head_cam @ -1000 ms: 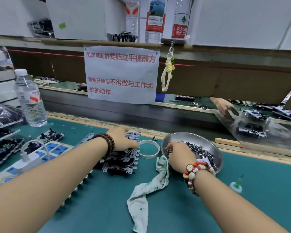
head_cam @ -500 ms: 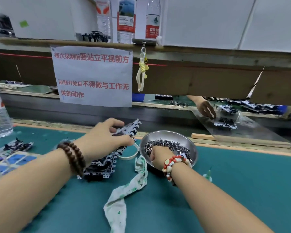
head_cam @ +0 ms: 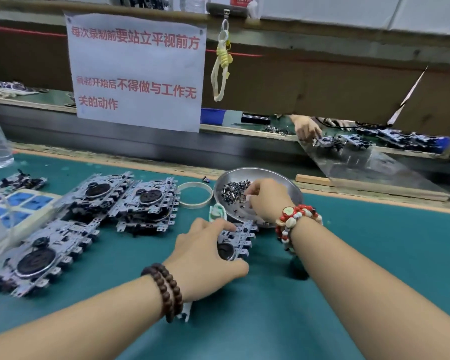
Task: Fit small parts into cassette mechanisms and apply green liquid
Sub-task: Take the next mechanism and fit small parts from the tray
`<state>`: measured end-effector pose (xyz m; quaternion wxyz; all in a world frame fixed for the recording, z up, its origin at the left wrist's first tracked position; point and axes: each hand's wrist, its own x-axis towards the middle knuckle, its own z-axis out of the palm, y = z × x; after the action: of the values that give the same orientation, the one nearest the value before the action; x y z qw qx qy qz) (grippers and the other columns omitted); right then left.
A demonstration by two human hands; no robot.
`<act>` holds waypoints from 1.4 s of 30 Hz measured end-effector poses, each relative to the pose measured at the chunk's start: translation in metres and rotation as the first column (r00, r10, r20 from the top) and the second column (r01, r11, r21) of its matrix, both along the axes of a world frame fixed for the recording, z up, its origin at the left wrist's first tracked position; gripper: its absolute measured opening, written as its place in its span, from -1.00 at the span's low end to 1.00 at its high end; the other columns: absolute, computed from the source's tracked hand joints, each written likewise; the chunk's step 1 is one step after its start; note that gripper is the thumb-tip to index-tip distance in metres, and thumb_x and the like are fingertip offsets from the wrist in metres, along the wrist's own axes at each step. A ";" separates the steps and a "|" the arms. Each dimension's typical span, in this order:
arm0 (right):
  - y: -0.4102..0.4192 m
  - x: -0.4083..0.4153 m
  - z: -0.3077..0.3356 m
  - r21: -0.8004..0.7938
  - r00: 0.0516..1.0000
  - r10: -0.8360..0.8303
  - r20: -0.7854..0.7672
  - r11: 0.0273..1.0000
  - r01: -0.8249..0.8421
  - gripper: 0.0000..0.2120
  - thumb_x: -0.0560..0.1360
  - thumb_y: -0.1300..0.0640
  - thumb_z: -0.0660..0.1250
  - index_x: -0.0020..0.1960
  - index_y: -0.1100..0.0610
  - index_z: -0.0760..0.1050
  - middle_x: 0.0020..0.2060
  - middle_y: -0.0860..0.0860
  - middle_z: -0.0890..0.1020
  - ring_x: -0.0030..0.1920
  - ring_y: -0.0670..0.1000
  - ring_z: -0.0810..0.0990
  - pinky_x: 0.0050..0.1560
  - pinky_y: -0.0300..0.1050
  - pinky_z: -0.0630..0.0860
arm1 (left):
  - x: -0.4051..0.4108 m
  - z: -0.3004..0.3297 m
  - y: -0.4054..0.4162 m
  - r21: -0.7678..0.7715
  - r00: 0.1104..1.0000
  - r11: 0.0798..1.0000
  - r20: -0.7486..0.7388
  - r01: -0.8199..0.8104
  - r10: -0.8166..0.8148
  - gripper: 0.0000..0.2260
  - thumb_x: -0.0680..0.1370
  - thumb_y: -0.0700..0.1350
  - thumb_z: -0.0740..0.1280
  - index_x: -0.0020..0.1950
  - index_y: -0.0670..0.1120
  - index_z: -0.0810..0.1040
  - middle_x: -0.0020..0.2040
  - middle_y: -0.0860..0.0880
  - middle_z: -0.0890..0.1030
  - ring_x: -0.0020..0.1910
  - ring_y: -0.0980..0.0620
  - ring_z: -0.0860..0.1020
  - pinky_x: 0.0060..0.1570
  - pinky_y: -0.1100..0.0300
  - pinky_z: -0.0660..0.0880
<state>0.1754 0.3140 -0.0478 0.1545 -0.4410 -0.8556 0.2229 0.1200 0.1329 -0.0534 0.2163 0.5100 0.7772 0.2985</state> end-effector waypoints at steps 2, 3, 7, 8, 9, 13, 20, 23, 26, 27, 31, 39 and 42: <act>-0.022 0.009 0.015 -0.032 0.997 0.001 -0.074 0.999 -0.004 -0.74 0.53 0.31 0.19 -0.27 0.05 0.45 -0.07 0.07 0.66 -0.05 0.06 0.62 -0.06 -0.09 0.54 | 0.003 -0.006 0.003 -0.035 0.997 0.999 -0.082 -0.009 0.007 -0.47 0.34 0.15 0.37 0.27 0.27 0.28 0.07 0.15 0.24 0.22 0.00 0.30 0.25 0.12 0.30; -0.031 0.011 0.022 -0.039 0.995 0.009 -0.101 0.999 -0.013 -0.70 0.53 0.31 0.18 -0.31 0.02 0.40 -0.05 0.08 0.66 -0.02 0.08 0.62 0.00 -0.04 0.55 | 0.004 -0.009 0.005 -0.056 0.992 0.998 -0.129 -0.012 0.005 -0.45 0.35 0.15 0.36 0.29 0.26 0.25 0.08 0.15 0.22 0.23 -0.02 0.27 0.27 0.08 0.29; -0.056 0.015 0.028 -0.040 0.981 0.030 -0.189 0.998 -0.038 -0.71 0.49 0.29 0.18 -0.31 -0.04 0.35 -0.10 0.08 0.66 -0.02 0.07 0.61 0.04 -0.02 0.53 | 0.010 -0.018 0.005 -0.119 0.959 0.992 -0.282 -0.034 -0.001 -0.33 0.33 0.20 0.34 0.36 0.25 0.10 0.32 0.14 0.10 0.34 -0.01 0.14 0.22 -0.03 0.29; -0.058 0.016 0.027 -0.038 0.977 0.034 -0.212 0.998 -0.043 -0.72 0.49 0.29 0.20 -0.30 -0.04 0.37 -0.12 0.06 0.66 -0.05 0.05 0.61 0.01 -0.06 0.53 | 0.011 -0.020 0.005 -0.123 0.949 0.991 -0.314 -0.044 0.003 -0.30 0.32 0.21 0.34 0.37 0.25 0.07 0.35 0.16 0.06 0.36 -0.01 0.11 0.21 -0.04 0.29; -0.060 0.019 0.026 -0.036 0.973 0.040 -0.228 0.998 -0.049 -0.74 0.49 0.27 0.21 -0.28 -0.04 0.39 -0.16 0.03 0.66 -0.09 0.01 0.61 -0.05 -0.13 0.52 | 0.010 -0.021 0.004 -0.123 0.942 0.991 -0.336 -0.059 0.014 -0.29 0.33 0.22 0.34 0.38 0.25 0.05 0.37 0.16 0.03 0.38 -0.01 0.09 0.21 -0.06 0.29; -0.069 0.031 0.014 -0.046 0.957 0.055 -0.285 0.996 -0.071 -0.79 0.46 0.23 0.28 -0.23 -0.06 0.48 -0.34 -0.15 0.58 -0.24 -0.13 0.55 -0.21 -0.36 0.42 | 0.000 -0.020 0.005 -0.130 0.936 0.985 -0.348 -0.110 0.058 -0.23 0.34 0.26 0.33 0.43 0.19 0.00 0.43 0.11 0.02 0.40 -0.05 0.07 0.27 -0.08 0.26; -0.083 0.050 -0.018 -0.168 0.939 -0.014 -0.344 0.985 -0.047 -0.76 0.44 0.18 0.36 -0.31 -0.12 0.48 -0.38 -0.21 0.57 -0.31 -0.23 0.54 -0.21 -0.50 0.39 | -0.009 -0.010 0.000 -0.132 0.992 0.990 -0.126 -0.040 0.024 -0.17 0.32 0.27 0.35 0.47 0.18 -0.01 0.35 0.10 0.14 0.36 -0.04 0.18 0.30 0.12 0.20; -0.083 0.056 -0.025 -0.148 0.934 -0.040 -0.354 0.989 -0.014 -0.79 0.44 0.19 0.36 -0.26 -0.10 0.49 -0.35 -0.19 0.59 -0.29 -0.28 0.53 -0.22 -0.58 0.35 | -0.014 -0.008 -0.002 -0.018 0.997 0.998 0.045 -0.060 0.061 -0.31 0.39 0.21 0.32 0.44 0.17 0.07 0.16 0.12 0.18 0.06 0.11 0.43 0.07 0.30 0.36; -0.086 0.059 -0.029 -0.109 0.923 -0.051 -0.382 0.994 0.010 -0.83 0.47 0.23 0.33 -0.17 -0.04 0.48 -0.33 -0.14 0.60 -0.26 -0.21 0.56 -0.21 -0.56 0.36 | -0.019 -0.013 -0.001 -0.001 0.994 0.996 0.068 -0.086 0.086 -0.44 0.50 0.14 0.23 0.44 0.15 0.07 0.17 0.07 0.19 -0.25 0.19 0.46 -0.27 0.40 0.37; -0.087 0.058 -0.030 -0.096 0.917 -0.051 -0.396 0.995 0.013 -0.84 0.47 0.23 0.32 -0.15 -0.03 0.47 -0.31 -0.15 0.59 -0.26 -0.23 0.55 -0.22 -0.56 0.37 | -0.020 -0.015 0.000 -0.020 0.991 0.994 0.082 -0.104 0.105 -0.46 0.53 0.11 0.21 0.44 0.13 0.07 0.21 0.04 0.21 -0.25 0.20 0.44 -0.28 0.39 0.36; -0.092 0.056 -0.032 -0.066 0.897 -0.047 -0.439 0.998 0.020 -0.77 0.48 0.22 0.31 -0.22 -0.08 0.39 -0.34 -0.17 0.54 -0.33 -0.25 0.52 -0.18 -0.37 0.47 | -0.021 -0.017 -0.001 -0.047 0.989 0.991 0.076 -0.125 0.128 -0.50 0.56 0.07 0.18 0.46 0.08 0.08 0.28 0.05 0.19 -0.22 0.23 0.44 -0.19 0.33 0.33; -0.094 0.056 -0.039 -0.191 0.877 -0.098 -0.471 0.982 0.007 -0.84 0.47 0.23 0.31 -0.21 0.00 0.51 -0.36 -0.07 0.58 -0.27 -0.09 0.59 -0.13 0.00 0.62 | -0.024 -0.013 -0.001 -0.130 0.993 0.990 -0.113 -0.048 0.033 -0.58 0.58 0.11 0.13 0.42 0.15 0.12 0.23 0.15 0.13 -0.26 0.04 0.42 0.15 0.10 0.40; -0.093 0.058 -0.038 -0.142 0.885 -0.082 -0.459 0.990 0.018 -0.83 0.48 0.22 0.32 -0.22 -0.02 0.50 -0.36 -0.13 0.58 -0.31 -0.13 0.59 -0.16 -0.13 0.59 | -0.023 -0.016 -0.004 -0.138 0.990 0.990 -0.142 -0.023 0.003 -0.63 0.58 0.13 0.10 0.38 0.19 0.20 0.20 0.17 0.14 -0.23 0.03 0.34 0.25 0.01 0.34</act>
<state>0.2333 0.2214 -0.0861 0.3299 -0.4061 -0.7654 0.3747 0.0975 0.1293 -0.0692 0.1937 0.5084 0.8129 0.2078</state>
